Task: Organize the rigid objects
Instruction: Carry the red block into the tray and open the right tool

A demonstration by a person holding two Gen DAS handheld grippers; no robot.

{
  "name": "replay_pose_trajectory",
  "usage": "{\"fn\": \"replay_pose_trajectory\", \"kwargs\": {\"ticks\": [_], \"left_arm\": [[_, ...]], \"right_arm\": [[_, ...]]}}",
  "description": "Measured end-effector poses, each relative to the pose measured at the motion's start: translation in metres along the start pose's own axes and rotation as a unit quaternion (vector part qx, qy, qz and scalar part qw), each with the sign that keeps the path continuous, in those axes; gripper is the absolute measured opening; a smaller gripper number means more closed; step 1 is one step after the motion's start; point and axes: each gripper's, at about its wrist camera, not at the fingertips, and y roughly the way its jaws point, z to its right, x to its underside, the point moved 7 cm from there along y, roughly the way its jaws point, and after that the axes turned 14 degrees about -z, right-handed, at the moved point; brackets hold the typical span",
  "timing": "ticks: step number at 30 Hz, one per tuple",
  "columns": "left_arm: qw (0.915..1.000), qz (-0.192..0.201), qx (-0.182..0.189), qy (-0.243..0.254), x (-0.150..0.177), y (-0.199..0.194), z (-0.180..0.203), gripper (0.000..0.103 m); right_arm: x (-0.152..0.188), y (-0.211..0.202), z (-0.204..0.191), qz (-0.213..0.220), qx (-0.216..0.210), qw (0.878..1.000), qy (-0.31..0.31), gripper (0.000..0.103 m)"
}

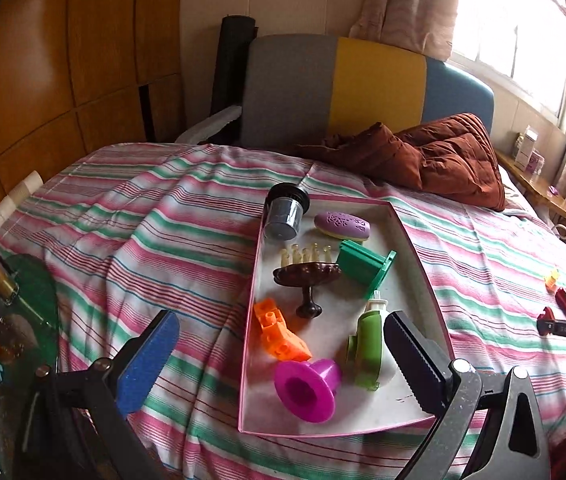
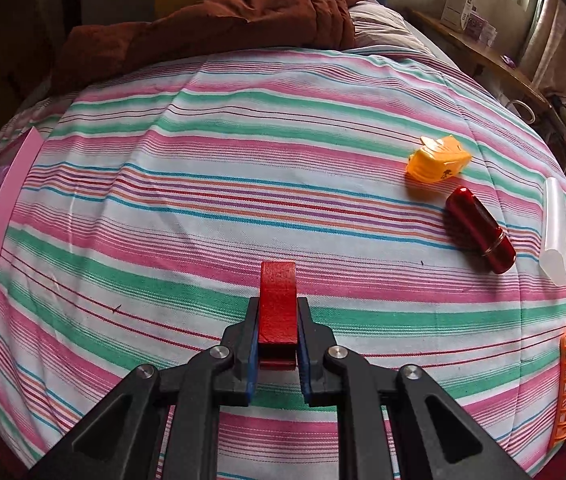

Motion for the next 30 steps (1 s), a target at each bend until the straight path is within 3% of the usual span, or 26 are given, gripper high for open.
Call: {"fn": "replay_pose_trajectory", "kwargs": {"ticks": [8,13,19,25,30], "left_arm": [[1.0000,0.005,-0.004,-0.007,0.003,-0.001,-0.009,0.103],[0.9999,0.007,-0.008,-0.012,0.004,-0.002,-0.015,0.103],[0.9996,0.003,-0.011,-0.024,0.008,0.001,-0.026,0.103],[0.9990,-0.001,-0.015,-0.041,0.012,0.004,-0.042,0.103],[0.9986,-0.004,-0.021,-0.049,0.014,0.004,-0.052,0.103]], "right_arm": [[0.003,-0.003,-0.011,-0.012,-0.012,1.000,-0.004,0.014],[0.003,-0.021,-0.044,0.004,-0.041,0.999,-0.025,0.014],[0.001,-0.053,-0.121,0.045,-0.089,0.991,-0.087,0.014],[0.006,-0.075,-0.213,0.078,-0.127,0.974,-0.171,0.014],[0.006,-0.074,-0.278,0.075,-0.133,0.963,-0.222,0.014]]}}
